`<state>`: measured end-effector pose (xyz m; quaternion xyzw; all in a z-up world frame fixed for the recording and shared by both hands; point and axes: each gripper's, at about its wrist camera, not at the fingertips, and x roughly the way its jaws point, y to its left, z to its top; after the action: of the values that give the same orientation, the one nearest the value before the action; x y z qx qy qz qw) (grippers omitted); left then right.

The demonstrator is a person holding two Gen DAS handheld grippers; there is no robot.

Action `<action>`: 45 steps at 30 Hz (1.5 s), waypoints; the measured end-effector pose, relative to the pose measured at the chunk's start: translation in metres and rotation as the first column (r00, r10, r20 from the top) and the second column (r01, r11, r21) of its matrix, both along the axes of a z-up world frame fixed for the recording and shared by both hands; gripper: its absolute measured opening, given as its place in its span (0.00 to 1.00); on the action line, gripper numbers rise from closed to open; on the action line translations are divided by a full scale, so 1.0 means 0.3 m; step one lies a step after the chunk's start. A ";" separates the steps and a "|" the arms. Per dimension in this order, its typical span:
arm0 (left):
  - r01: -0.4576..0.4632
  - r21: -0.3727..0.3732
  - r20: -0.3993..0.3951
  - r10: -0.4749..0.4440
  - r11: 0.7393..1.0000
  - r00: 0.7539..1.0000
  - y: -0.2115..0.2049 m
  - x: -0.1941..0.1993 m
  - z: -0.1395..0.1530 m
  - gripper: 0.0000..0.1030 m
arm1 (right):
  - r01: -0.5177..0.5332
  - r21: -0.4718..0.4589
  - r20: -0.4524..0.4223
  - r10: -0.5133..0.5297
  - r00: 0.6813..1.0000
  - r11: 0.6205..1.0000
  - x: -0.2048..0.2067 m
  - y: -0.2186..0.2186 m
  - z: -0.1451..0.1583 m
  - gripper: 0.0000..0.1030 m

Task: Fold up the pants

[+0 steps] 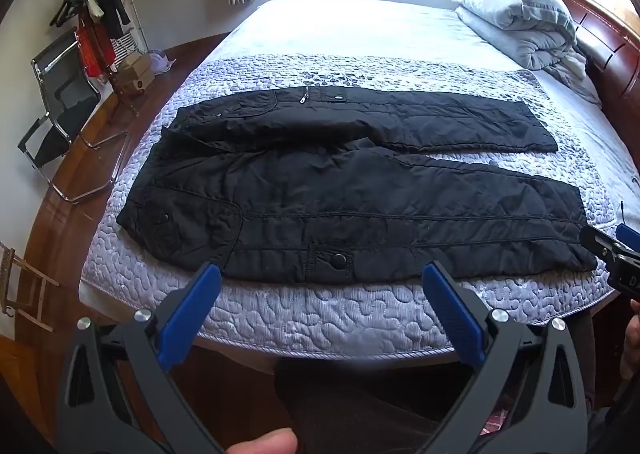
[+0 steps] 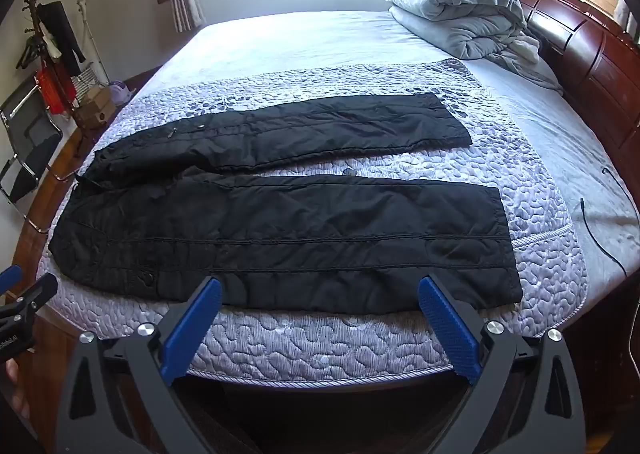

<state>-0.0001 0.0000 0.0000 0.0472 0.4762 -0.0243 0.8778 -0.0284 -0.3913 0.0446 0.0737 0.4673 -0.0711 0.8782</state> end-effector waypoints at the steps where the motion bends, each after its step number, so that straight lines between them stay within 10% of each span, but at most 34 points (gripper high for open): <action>1: -0.001 0.000 -0.001 0.001 1.000 1.000 0.000 0.000 0.000 0.98 | -0.001 0.000 -0.001 0.001 1.000 1.000 0.000 0.000 0.000 0.97; 45: 0.008 0.016 0.008 -0.008 1.000 1.000 -0.009 0.007 0.003 0.98 | -0.011 0.015 -0.010 0.011 1.000 1.000 0.008 0.001 -0.012 0.97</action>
<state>0.0022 -0.0028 0.0010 0.0562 0.4727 -0.0241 0.8791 -0.0260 -0.3910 0.0411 0.0772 0.4727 -0.0631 0.8756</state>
